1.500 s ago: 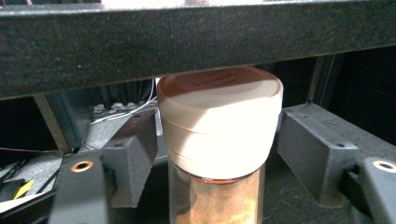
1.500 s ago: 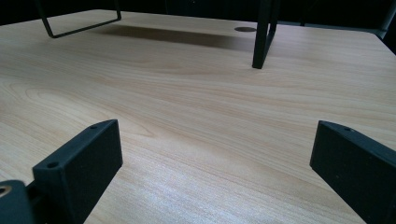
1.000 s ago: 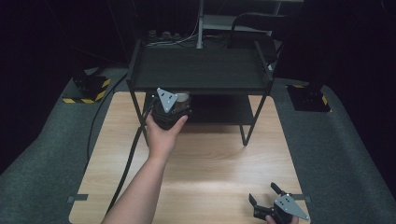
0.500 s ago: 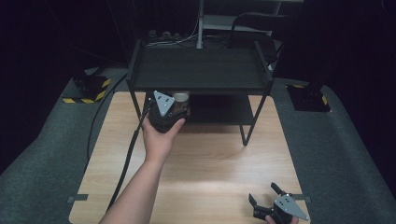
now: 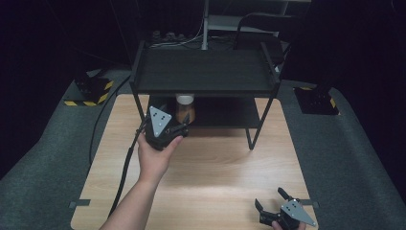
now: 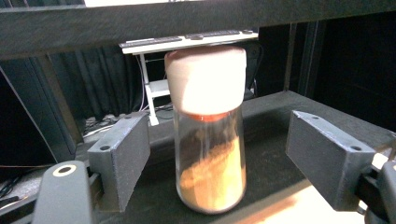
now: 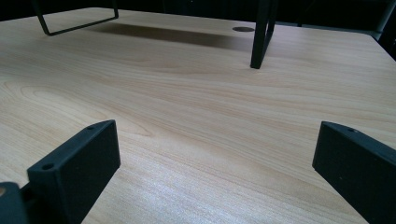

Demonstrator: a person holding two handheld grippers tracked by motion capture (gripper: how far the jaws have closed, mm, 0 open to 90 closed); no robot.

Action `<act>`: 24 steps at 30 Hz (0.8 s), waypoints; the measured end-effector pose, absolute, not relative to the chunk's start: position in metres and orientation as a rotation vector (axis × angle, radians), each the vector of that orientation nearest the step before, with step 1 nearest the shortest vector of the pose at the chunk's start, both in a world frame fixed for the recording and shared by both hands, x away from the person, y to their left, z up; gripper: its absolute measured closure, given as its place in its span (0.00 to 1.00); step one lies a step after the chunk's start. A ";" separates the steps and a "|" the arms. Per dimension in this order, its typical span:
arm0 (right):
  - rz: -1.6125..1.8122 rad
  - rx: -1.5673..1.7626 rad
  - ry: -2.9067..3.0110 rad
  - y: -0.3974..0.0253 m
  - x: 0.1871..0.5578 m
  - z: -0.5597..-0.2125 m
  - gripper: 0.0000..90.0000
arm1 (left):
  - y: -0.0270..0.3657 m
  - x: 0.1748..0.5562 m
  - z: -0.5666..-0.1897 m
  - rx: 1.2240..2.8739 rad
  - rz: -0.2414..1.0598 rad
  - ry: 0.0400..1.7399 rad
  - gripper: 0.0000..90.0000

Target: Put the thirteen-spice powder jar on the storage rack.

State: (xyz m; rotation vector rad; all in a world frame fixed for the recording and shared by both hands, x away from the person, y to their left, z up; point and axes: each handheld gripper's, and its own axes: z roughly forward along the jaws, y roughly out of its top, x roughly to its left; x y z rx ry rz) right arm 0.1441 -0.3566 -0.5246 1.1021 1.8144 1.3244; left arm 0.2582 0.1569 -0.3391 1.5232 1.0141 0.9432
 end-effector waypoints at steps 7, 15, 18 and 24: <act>1.321 1.104 1.815 -0.356 0.144 -0.524 0.01 | 0.171 0.238 -0.354 1.530 0.948 0.984 0.23; 1.319 1.105 1.815 -0.356 0.144 -0.524 0.00 | 0.190 0.209 -0.382 1.507 0.919 0.984 0.21; 1.317 1.106 1.813 -0.355 0.144 -0.524 0.00 | 0.195 0.202 -0.389 1.512 0.923 0.985 0.20; 1.315 1.105 1.820 -0.356 0.145 -0.523 0.00 | 0.211 0.182 -0.405 1.509 0.924 1.005 0.19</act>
